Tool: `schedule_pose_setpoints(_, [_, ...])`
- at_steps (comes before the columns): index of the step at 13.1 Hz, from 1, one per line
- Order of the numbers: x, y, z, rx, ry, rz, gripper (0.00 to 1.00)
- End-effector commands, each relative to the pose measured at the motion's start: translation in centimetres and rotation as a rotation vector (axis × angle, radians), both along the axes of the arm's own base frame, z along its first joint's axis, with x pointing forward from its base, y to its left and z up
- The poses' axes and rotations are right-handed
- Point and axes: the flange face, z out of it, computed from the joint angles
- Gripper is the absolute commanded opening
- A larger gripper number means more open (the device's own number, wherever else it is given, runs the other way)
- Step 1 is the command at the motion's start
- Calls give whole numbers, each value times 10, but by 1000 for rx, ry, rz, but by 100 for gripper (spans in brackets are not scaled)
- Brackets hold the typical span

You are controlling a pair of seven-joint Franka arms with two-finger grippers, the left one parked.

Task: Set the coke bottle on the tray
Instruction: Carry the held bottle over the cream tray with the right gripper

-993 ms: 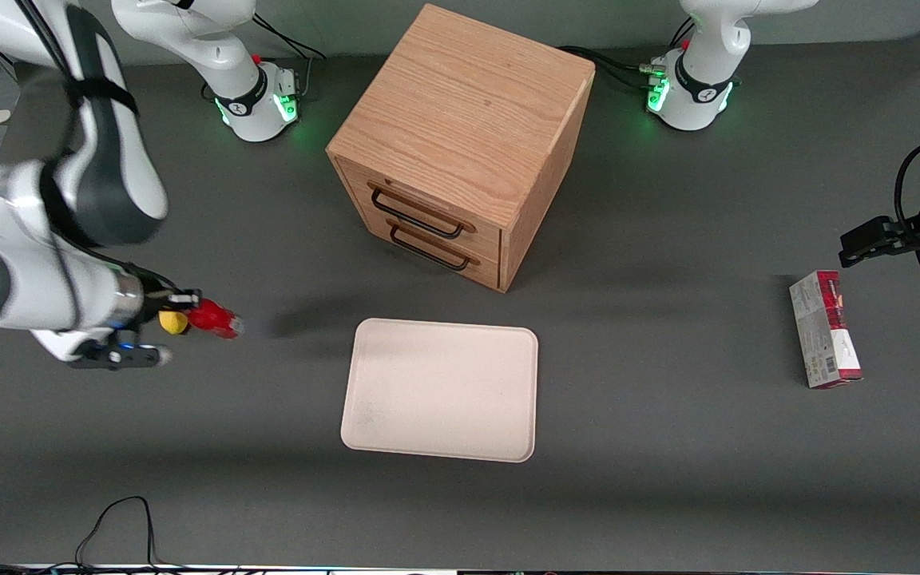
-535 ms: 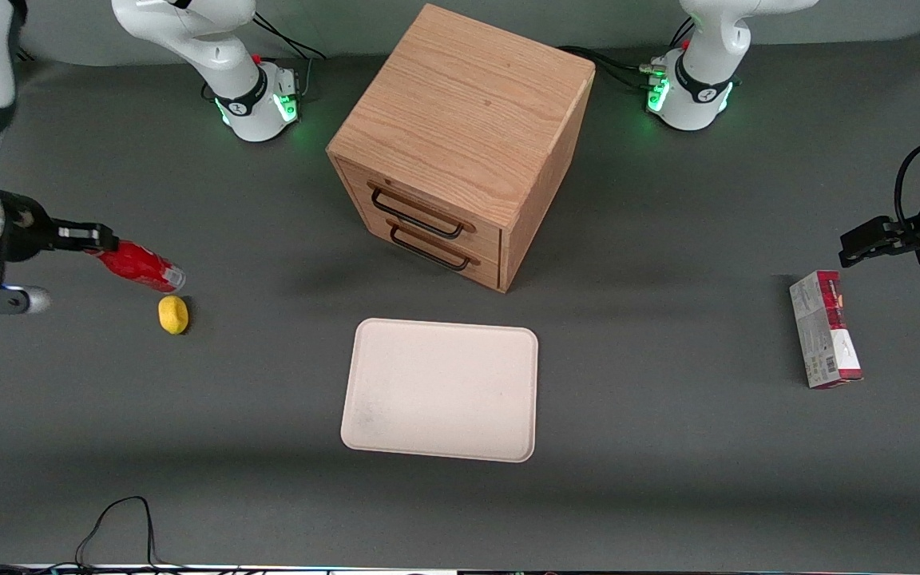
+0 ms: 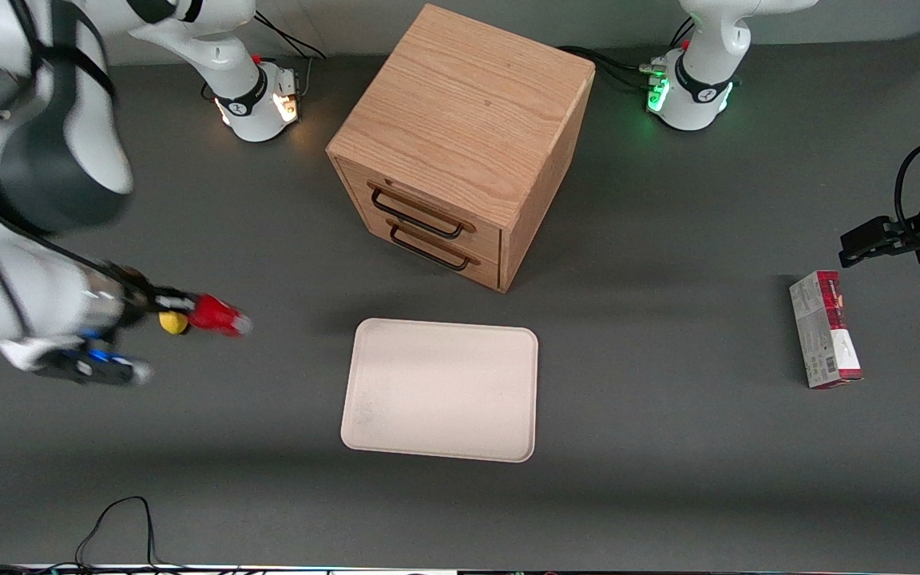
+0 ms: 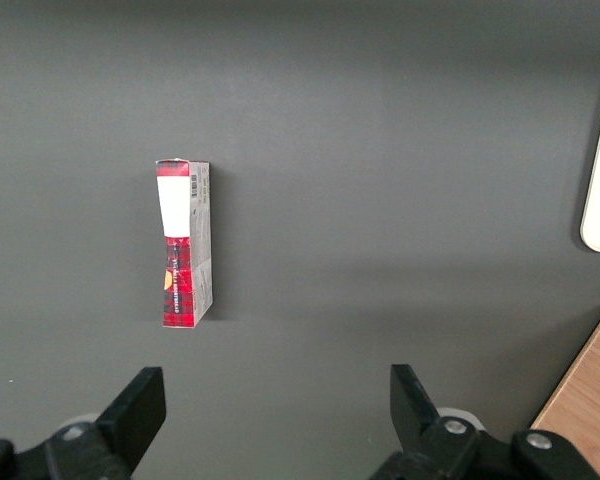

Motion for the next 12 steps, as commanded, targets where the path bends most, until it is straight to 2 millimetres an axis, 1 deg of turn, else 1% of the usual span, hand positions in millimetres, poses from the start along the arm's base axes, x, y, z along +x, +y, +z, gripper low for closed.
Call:
schedule_pose_setpoints(1, [20, 66, -35, -48, -97, -143, 0])
schedule_pose_setpoints(2, [28, 78, -57, -72, -129, -207, 0])
schedule_pose_setpoints(3, [33, 83, -68, -68, -142, -248, 0])
schedule_pose_setpoints(4, [35, 85, -70, -61, -153, -263, 0])
schedule_pose_setpoints(5, [39, 86, -79, -58, -161, -291, 0])
schedule_pose_setpoints(6, [44, 91, -93, -54, -170, -361, 0])
schedule_pose_setpoints(7, [46, 97, -101, -43, -175, -395, 0])
schedule_pose_setpoints(8, [48, 99, -110, -40, -178, -413, 0])
schedule_pose_setpoints(10, [51, 107, -113, -20, -198, -479, 0])
schedule_pose_setpoints(11, [50, 112, -122, -19, -184, -492, 0])
schedule_pose_setpoints(12, [50, 115, -125, -21, -181, -507, 0])
